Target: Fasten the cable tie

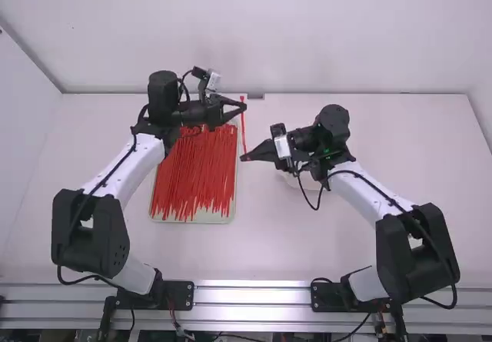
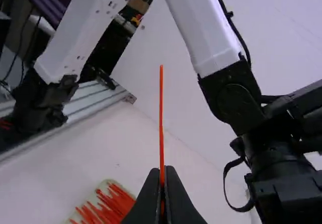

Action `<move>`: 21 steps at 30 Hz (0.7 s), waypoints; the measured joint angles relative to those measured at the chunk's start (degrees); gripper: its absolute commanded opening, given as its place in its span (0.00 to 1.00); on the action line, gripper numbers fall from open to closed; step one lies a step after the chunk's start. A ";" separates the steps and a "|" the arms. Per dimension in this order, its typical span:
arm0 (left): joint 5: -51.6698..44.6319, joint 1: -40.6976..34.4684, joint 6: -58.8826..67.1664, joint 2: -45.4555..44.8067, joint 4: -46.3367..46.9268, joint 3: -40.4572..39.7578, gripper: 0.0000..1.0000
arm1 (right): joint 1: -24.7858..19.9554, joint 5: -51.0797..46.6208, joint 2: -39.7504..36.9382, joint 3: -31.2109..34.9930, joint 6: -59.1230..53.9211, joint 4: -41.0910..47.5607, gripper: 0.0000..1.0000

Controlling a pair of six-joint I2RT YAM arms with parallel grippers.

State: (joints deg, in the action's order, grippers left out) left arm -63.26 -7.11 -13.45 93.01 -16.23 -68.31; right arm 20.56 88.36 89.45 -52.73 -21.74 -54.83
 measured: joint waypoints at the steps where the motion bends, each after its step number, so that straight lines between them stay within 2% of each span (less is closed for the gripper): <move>1: -0.70 0.00 0.00 0.00 -2.21 0.83 0.02 | 0.26 0.02 0.00 0.02 0.90 0.00 0.00; 7: -1.95 -0.02 0.04 0.00 -9.40 4.22 0.02 | 1.09 -1.07 0.00 0.44 5.31 1.44 0.00; 13: -2.14 0.15 2.73 0.00 -10.82 6.25 0.02 | 0.79 -6.49 0.00 -0.09 20.68 1.18 0.00; 16: -2.14 0.13 5.44 0.00 -14.64 6.60 0.02 | -0.26 -8.98 0.00 -1.44 29.05 1.40 0.00; 21: -2.16 0.17 7.78 0.00 -27.80 8.72 0.02 | -3.28 -12.17 -0.02 -2.05 40.98 1.57 0.00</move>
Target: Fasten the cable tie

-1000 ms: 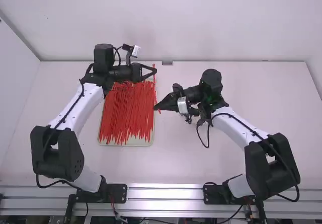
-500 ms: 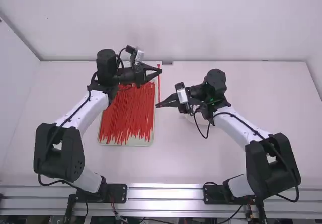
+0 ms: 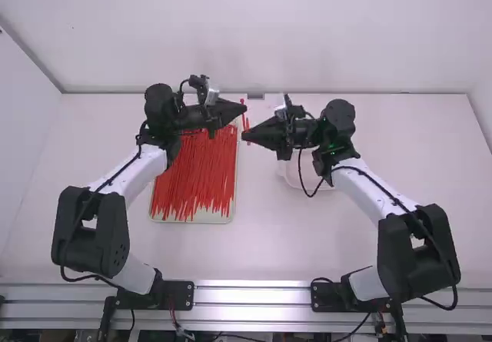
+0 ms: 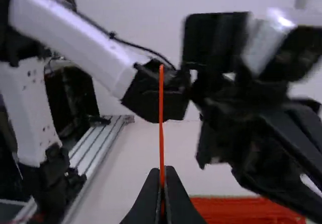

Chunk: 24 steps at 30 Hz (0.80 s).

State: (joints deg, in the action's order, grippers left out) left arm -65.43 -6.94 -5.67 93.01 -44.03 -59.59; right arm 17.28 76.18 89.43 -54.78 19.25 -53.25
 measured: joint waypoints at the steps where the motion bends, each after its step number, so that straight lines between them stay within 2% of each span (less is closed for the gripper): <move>1: -0.02 0.04 0.17 0.00 -1.62 0.20 0.02 | -0.39 -0.17 0.02 0.00 1.40 0.13 0.00; 4: -0.17 0.39 1.16 0.00 -8.37 0.52 0.02 | -1.29 -0.74 0.02 0.00 6.38 2.10 0.00; 9: -3.21 0.52 6.73 0.00 -15.34 0.52 0.02 | 0.44 -0.79 0.02 0.00 9.92 6.82 0.00; 24: -10.08 0.57 15.19 0.00 -15.82 0.52 0.02 | 3.23 -4.24 0.02 0.00 12.00 11.34 0.00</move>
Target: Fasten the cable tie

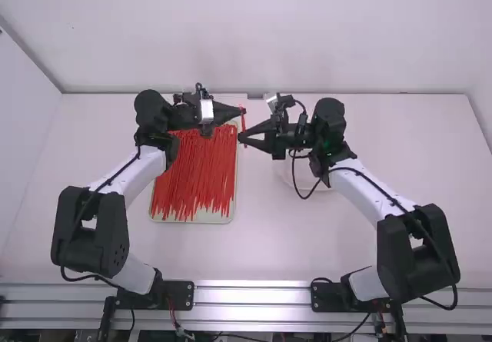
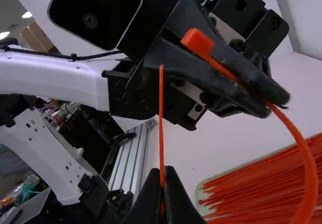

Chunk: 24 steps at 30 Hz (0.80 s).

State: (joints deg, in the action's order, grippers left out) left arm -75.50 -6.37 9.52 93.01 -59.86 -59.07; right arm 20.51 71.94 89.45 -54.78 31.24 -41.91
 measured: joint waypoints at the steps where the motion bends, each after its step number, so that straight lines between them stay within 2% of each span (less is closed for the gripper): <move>1: -0.07 0.00 0.04 0.00 -0.02 0.00 0.02 | 0.09 -0.04 -0.02 0.00 0.00 0.00 0.00; 24: -0.57 0.11 4.59 0.00 0.20 0.00 0.02 | 0.70 -5.05 0.00 0.00 3.10 2.27 0.00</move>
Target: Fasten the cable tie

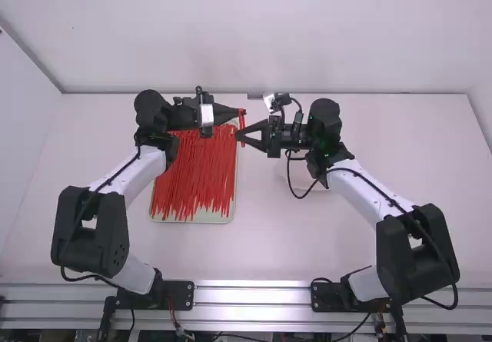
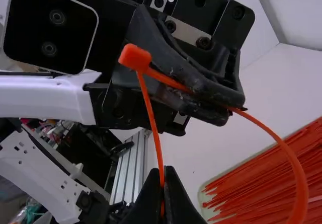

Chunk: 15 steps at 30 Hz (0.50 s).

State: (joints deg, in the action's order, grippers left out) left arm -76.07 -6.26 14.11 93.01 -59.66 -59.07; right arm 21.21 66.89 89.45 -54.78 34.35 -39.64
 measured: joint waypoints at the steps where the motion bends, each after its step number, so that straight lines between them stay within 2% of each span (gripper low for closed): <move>1: 0.00 0.09 0.13 0.00 0.00 0.00 0.02 | 0.00 0.00 0.00 0.00 0.02 -0.02 0.00; 15: -0.42 1.16 0.55 0.00 -0.24 1.11 0.02 | -0.07 -1.31 0.00 0.00 0.07 -0.33 0.00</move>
State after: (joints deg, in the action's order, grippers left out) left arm -76.49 -5.10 14.66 93.01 -59.90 -57.95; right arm 21.15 65.58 89.45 -54.78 34.41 -39.97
